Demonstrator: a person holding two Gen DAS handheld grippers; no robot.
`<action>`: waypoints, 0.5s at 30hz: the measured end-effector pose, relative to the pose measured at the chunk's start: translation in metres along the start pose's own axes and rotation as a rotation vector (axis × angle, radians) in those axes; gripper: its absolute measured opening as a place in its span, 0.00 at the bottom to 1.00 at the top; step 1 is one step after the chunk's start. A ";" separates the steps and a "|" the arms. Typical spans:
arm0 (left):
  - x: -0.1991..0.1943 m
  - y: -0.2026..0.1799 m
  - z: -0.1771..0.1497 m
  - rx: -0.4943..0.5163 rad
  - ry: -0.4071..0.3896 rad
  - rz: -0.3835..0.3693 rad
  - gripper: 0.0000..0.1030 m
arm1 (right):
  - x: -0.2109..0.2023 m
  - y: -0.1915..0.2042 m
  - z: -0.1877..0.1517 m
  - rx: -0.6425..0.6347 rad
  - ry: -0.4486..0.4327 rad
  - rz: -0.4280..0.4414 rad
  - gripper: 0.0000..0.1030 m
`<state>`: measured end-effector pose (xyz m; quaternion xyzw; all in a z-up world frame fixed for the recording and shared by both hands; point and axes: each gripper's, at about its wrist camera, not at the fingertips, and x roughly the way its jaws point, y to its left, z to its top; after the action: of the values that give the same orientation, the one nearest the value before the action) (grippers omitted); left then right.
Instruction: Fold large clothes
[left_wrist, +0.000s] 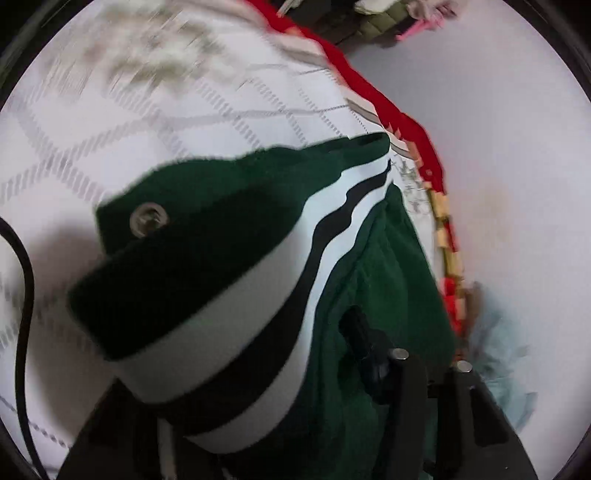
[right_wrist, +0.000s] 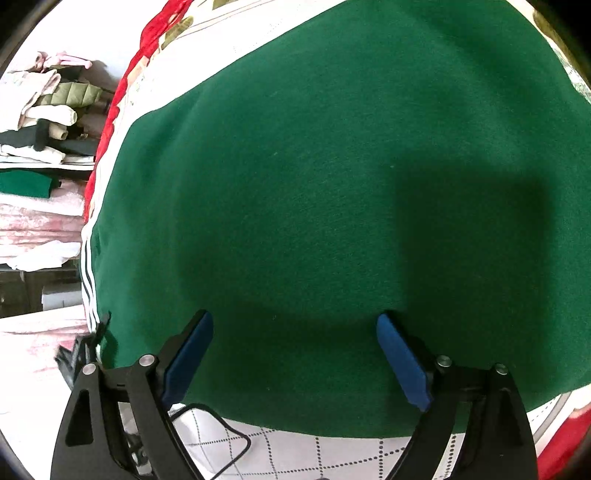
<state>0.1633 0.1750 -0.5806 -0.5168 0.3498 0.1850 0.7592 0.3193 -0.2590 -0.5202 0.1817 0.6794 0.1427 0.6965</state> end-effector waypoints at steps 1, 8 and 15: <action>0.003 -0.007 0.006 0.030 -0.004 0.007 0.17 | 0.001 0.002 0.001 0.003 0.002 -0.001 0.90; -0.026 -0.062 0.071 0.262 -0.105 0.055 0.14 | 0.007 0.036 0.014 0.063 0.012 0.077 0.90; -0.073 -0.090 0.121 0.505 -0.206 0.167 0.14 | -0.034 0.055 0.012 0.094 -0.141 -0.085 0.90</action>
<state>0.2121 0.2559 -0.4424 -0.2593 0.3471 0.2055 0.8775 0.3331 -0.2259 -0.4649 0.1947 0.6418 0.0677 0.7387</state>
